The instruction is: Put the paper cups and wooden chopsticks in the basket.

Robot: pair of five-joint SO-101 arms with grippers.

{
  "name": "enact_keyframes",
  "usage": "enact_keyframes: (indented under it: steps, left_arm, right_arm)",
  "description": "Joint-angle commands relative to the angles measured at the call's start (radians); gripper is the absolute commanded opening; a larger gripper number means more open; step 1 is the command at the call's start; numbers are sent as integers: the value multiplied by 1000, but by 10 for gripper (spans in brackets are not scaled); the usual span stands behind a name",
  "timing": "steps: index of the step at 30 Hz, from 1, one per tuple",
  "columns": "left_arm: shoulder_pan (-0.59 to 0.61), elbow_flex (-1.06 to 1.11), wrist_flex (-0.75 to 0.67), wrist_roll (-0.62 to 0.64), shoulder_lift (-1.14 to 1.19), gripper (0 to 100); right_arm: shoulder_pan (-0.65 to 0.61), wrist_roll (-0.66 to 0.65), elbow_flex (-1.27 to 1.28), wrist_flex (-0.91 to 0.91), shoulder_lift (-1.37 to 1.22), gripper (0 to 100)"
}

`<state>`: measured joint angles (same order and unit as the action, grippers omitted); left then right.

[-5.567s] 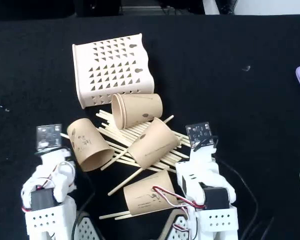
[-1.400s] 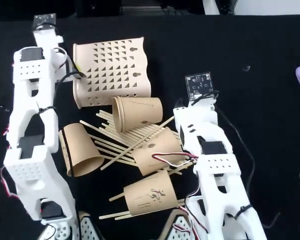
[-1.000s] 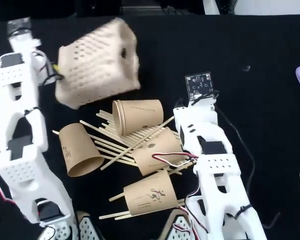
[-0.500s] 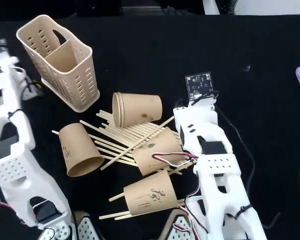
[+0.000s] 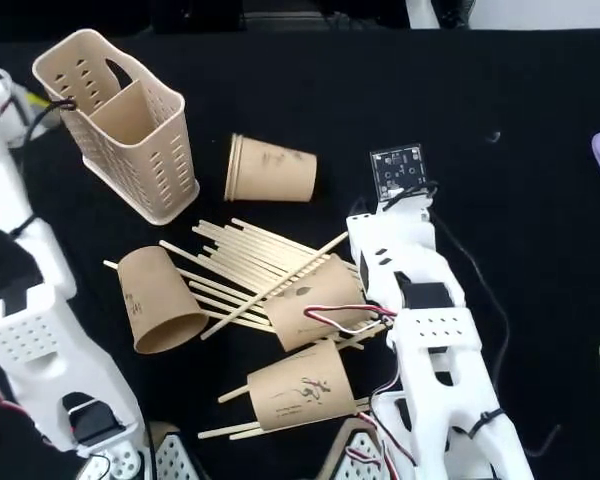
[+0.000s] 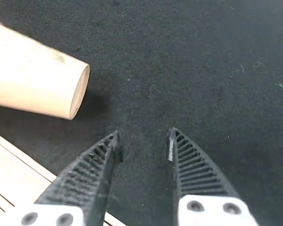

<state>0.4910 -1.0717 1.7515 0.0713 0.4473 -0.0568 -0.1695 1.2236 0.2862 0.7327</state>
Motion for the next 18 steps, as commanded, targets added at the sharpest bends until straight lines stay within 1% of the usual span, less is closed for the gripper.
enact_keyframes:
  steps: [1, 3, 7, 10, 14, 18]
  left_arm:
    - [-54, -59, 8, 86, -35, 324]
    - [-90, -59, 8, 106, -35, 324]
    - [-165, -59, 8, 106, -34, 324]
    - [-200, -59, 8, 106, -32, 324]
    - [-188, -68, 8, 103, -35, 324]
    - [-114, -87, 6, 104, -37, 324]
  right_arm:
    - [6, 5, -2, -28, -4, 166]
    - [6, 5, -2, -28, -4, 166]
    - [6, 5, -2, -28, -4, 166]
    - [6, 3, -2, -28, -4, 166]
    - [6, 3, -2, -28, -4, 166]
    - [5, 3, -4, -28, -4, 166]
